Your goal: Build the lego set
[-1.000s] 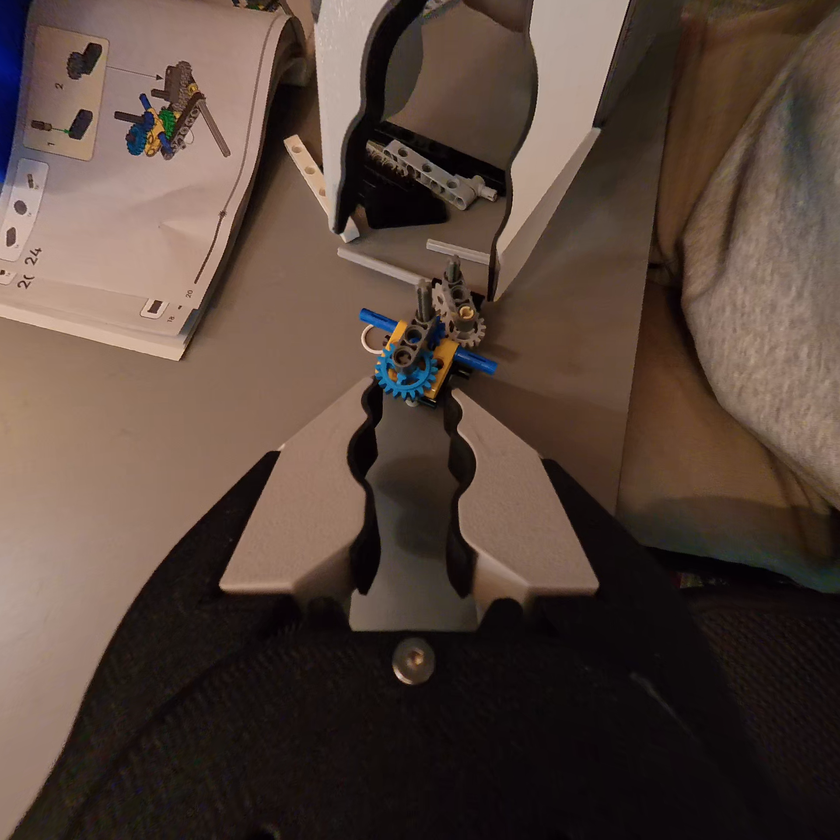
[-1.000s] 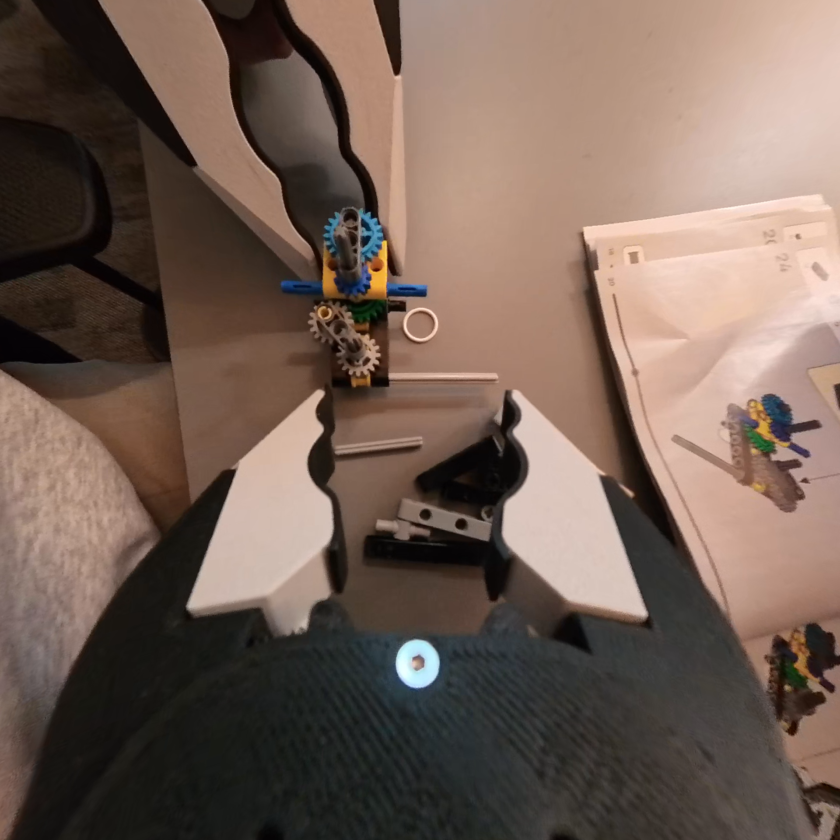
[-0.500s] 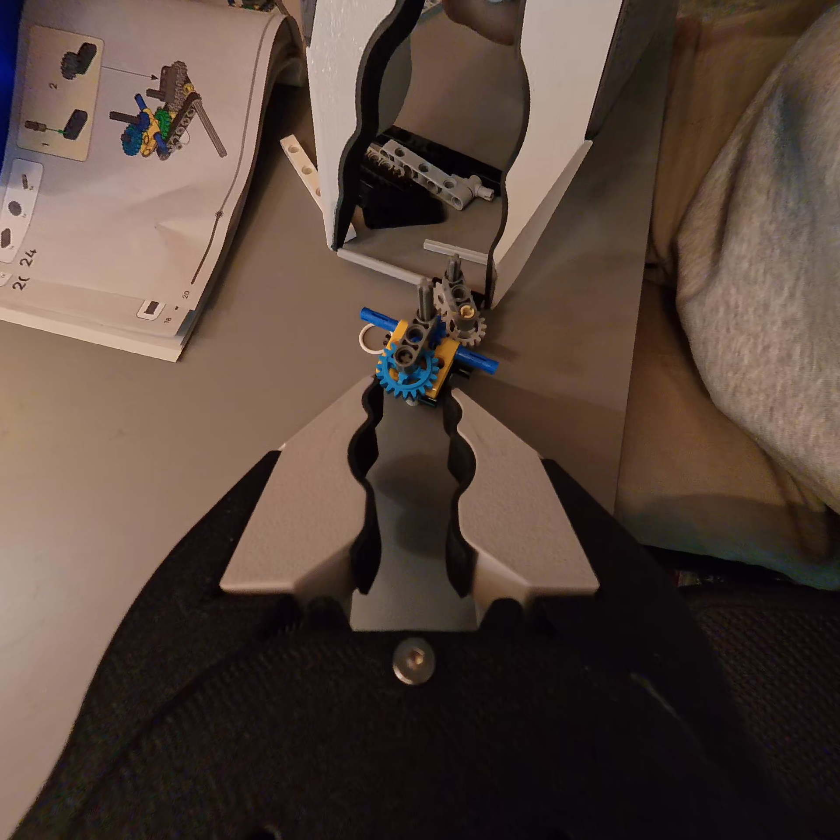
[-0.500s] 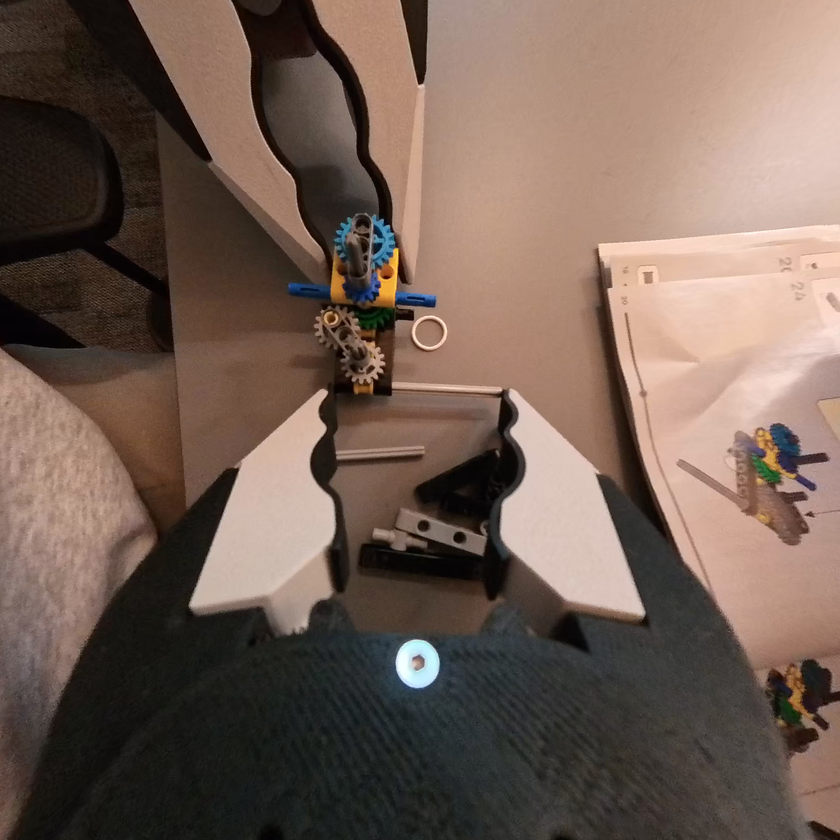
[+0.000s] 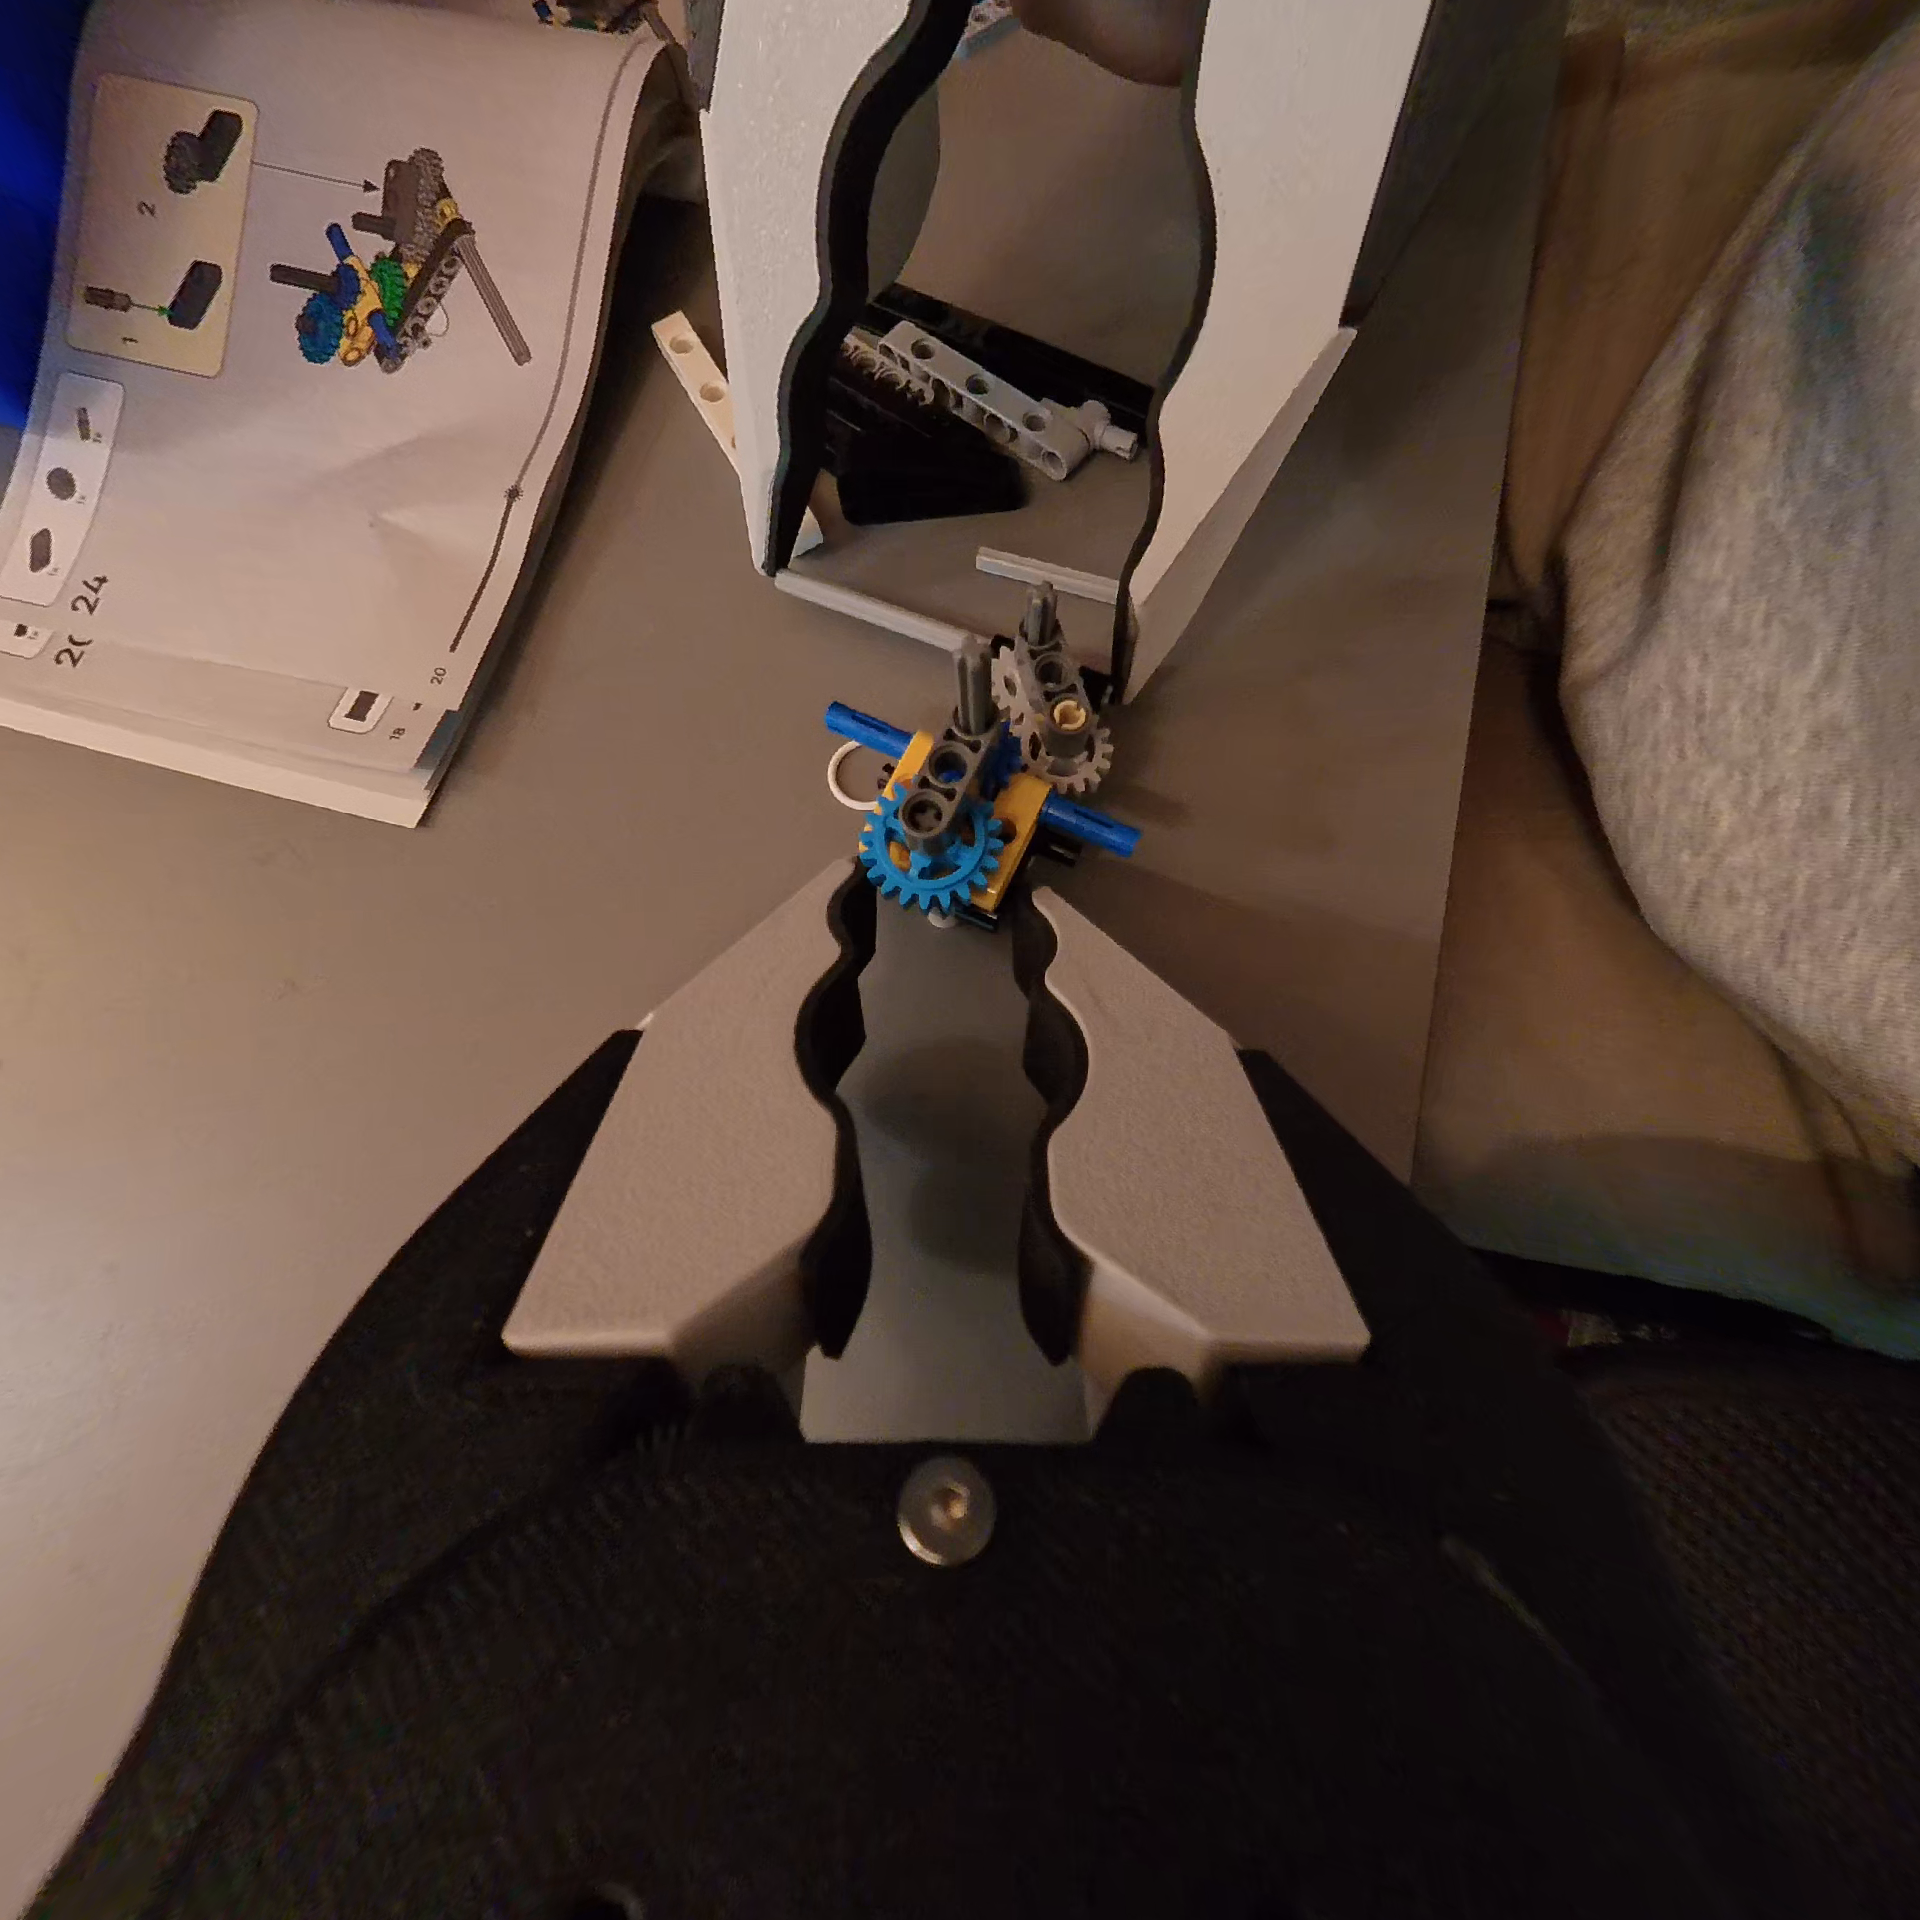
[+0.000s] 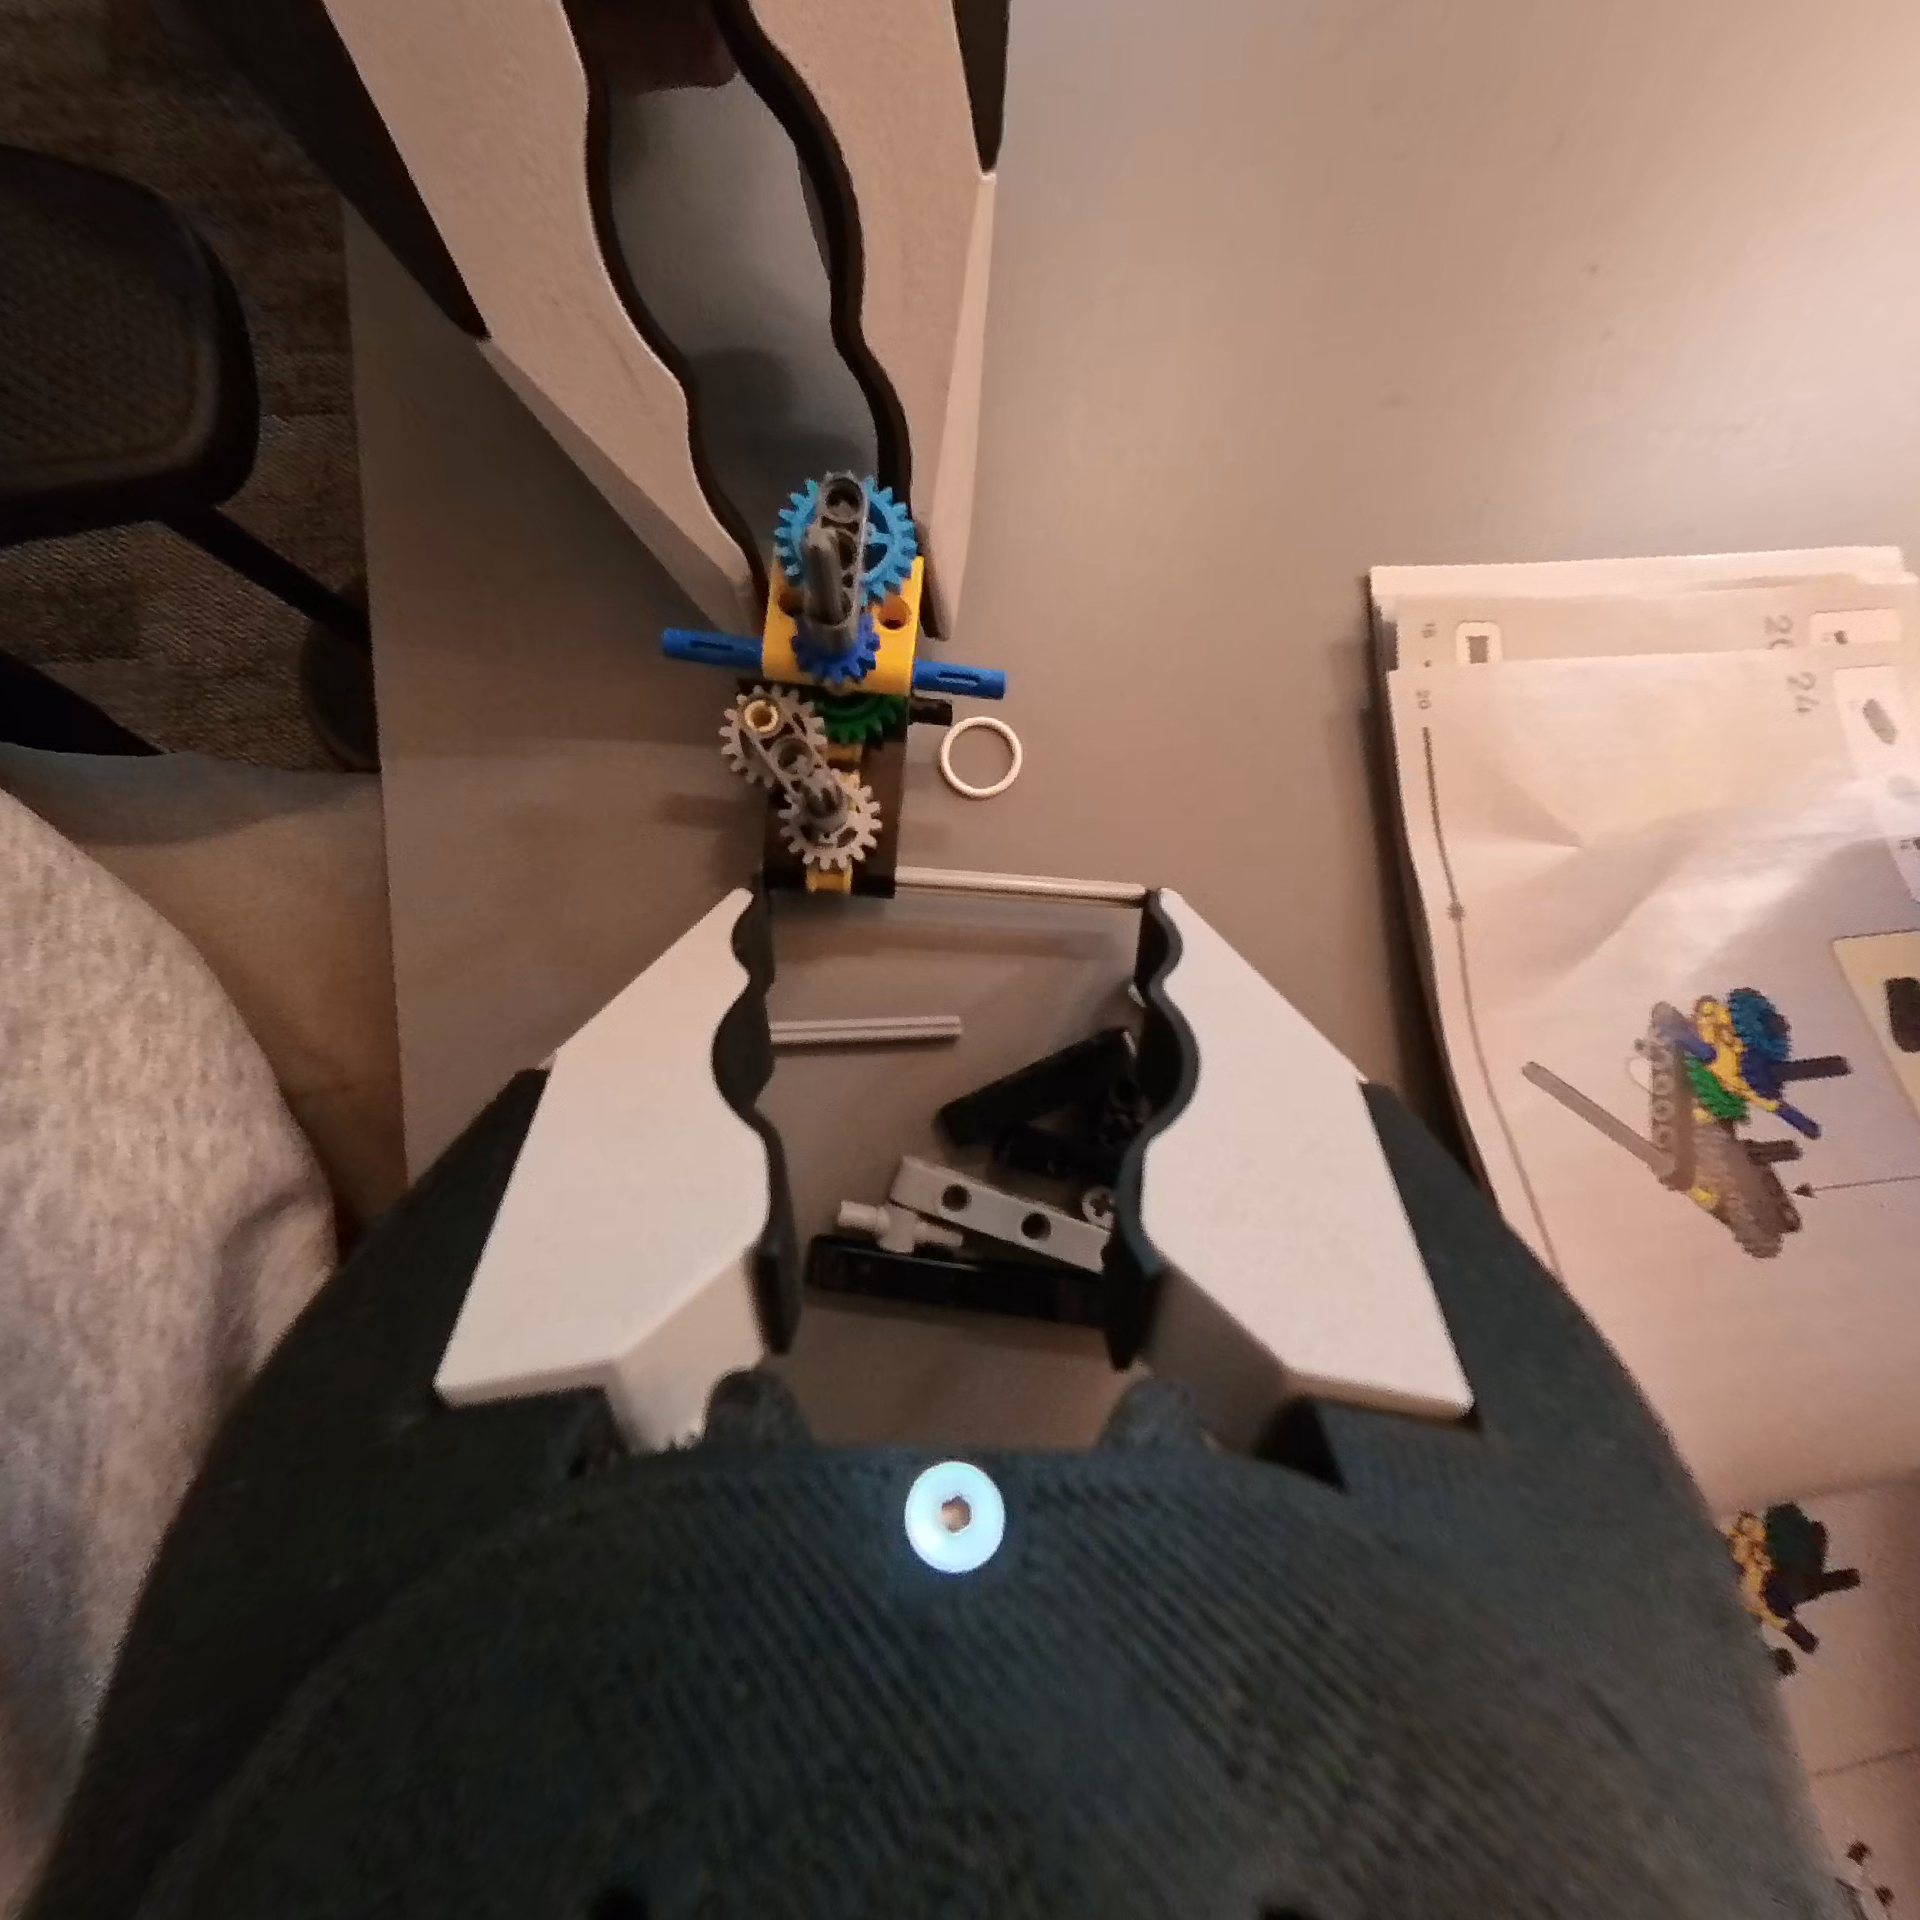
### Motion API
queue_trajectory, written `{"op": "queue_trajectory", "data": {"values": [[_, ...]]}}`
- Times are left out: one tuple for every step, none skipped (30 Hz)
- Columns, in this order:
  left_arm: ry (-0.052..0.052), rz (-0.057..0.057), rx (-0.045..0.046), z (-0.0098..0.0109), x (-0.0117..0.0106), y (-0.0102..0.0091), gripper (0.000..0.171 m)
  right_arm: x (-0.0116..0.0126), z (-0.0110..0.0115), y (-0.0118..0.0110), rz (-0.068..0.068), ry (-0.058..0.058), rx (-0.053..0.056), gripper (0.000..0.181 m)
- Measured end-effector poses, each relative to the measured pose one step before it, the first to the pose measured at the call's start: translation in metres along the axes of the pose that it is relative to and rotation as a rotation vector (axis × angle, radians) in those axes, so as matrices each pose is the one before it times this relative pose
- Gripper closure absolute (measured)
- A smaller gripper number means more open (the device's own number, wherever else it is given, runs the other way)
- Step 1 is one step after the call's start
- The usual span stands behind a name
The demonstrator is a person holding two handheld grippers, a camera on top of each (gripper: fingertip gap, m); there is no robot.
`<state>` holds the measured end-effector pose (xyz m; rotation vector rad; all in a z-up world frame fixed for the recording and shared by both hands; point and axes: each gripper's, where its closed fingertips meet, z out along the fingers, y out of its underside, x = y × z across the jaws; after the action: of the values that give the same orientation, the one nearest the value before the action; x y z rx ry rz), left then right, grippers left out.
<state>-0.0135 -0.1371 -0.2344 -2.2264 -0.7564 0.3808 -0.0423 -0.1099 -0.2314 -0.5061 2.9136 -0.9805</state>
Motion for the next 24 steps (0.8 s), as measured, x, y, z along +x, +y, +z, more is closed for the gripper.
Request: {"op": "queue_trajectory", "data": {"values": [[-0.0004, 0.0006, 0.00008, -0.00001, -0.00004, -0.00014, 0.147, -0.00009, -0.00004, 0.00005, -0.0024, 0.0015, -0.0014, 0.111], [-0.0015, 0.0008, 0.00028, 0.00004, 0.00001, -0.00007, 0.147, -0.00003, -0.00007, -0.00007, -0.0019, 0.0012, -0.0013, 0.111], [-0.0027, 0.0026, 0.00033, 0.00000, -0.00006, -0.00005, 0.148, 0.00005, -0.00003, 0.00004, -0.0018, 0.0015, -0.0009, 0.111], [-0.0026, 0.0022, 0.00020, -0.00001, -0.00002, -0.00003, 0.147, -0.00005, -0.00004, 0.00001, -0.0019, 0.0016, -0.0004, 0.111], [-0.0029, -0.0001, 0.00041, -0.00002, 0.00001, -0.00018, 0.148, -0.00002, -0.00002, -0.00001, -0.0015, 0.0014, 0.0000, 0.111], [-0.0025, 0.0007, 0.00013, 0.00002, -0.00012, -0.00005, 0.148, 0.00008, -0.00009, 0.00008, -0.0010, 0.0012, 0.0003, 0.111], [-0.0019, 0.0015, -0.00006, 0.00006, -0.00002, -0.00008, 0.148, 0.00010, -0.00006, 0.00004, -0.0006, 0.0008, 0.0008, 0.112], [-0.0007, -0.0002, -0.00001, 0.00000, -0.00009, 0.00000, 0.148, 0.00003, 0.00004, 0.00005, 0.0002, 0.0002, 0.0013, 0.111], [0.0005, -0.0019, -0.00021, 0.00010, -0.00001, 0.00008, 0.148, -0.00003, 0.00001, 0.00010, 0.0013, -0.0008, 0.0019, 0.112], [0.0012, -0.0015, -0.00039, 0.00002, 0.00006, 0.00003, 0.148, 0.00008, 0.00005, 0.00007, 0.0023, -0.0018, 0.0023, 0.112], [0.0017, -0.0020, -0.00048, 0.00005, -0.00005, 0.00002, 0.148, 0.00000, 0.00007, 0.00004, 0.0032, -0.0026, 0.0027, 0.112], [0.0015, -0.0020, -0.00049, 0.00007, 0.00000, 0.00013, 0.148, 0.00005, 0.00015, 0.00009, 0.0039, -0.0032, 0.0032, 0.112], [0.0006, -0.0018, -0.00019, 0.00003, 0.00000, 0.00000, 0.148, 0.00005, 0.00000, 0.00012, 0.0040, -0.0030, 0.0030, 0.112], [-0.0006, -0.0013, -0.00005, 0.00010, 0.00000, -0.00009, 0.148, -0.00003, 0.00009, 0.00013, 0.0030, -0.0020, 0.0027, 0.112], [-0.0017, 0.0014, 0.00002, 0.00001, -0.00006, -0.00003, 0.148, 0.00012, -0.00002, 0.00013, 0.0017, -0.0010, 0.0021, 0.112], [-0.0015, 0.0006, 0.00002, 0.00003, -0.00003, 0.00010, 0.148, 0.00007, 0.00003, 0.00007, 0.0004, -0.0002, 0.0014, 0.112], [-0.0003, -0.0026, -0.00011, 0.00004, 0.00006, -0.00003, 0.148, 0.00003, 0.00000, 0.00013, -0.0001, 0.0000, 0.0008, 0.113], [0.0002, -0.0010, -0.00020, 0.00003, 0.00003, -0.00001, 0.147, 0.00005, -0.00009, 0.00013, 0.0006, -0.0005, 0.0000, 0.113], [0.0003, -0.0004, -0.00018, 0.00010, -0.00001, 0.00006, 0.147, 0.00007, 0.00003, 0.00015, 0.0005, -0.0006, -0.0003, 0.113], [0.0007, -0.0009, -0.00017, -0.00002, 0.00002, 0.00004, 0.147, 0.00007, -0.00001, 0.00002, -0.0002, -0.0003, 0.0001, 0.113], [0.0007, -0.0005, -0.00023, -0.00002, -0.00001, 0.00005, 0.147, 0.00014, 0.00004, 0.00015, 0.0003, 0.0012, -0.0006, 0.114], [0.0059, 0.0005, -0.00072, 0.00007, 0.00086, 0.00012, 0.147, 0.00370, -0.00058, 0.00147, 0.0012, 0.0241, -0.0081, 0.131], [0.0171, -0.0030, 0.00034, 0.00030, 0.00300, -0.00021, 0.147, 0.01053, -0.00196, 0.00326, -0.0168, 0.0656, -0.0110, 0.165], [-0.0063, 0.0039, -0.00102, 0.00032, 0.00006, -0.00027, 0.147, 0.00513, -0.00140, 0.00052, -0.0064, 0.0282, 0.0128, 0.166]]}}
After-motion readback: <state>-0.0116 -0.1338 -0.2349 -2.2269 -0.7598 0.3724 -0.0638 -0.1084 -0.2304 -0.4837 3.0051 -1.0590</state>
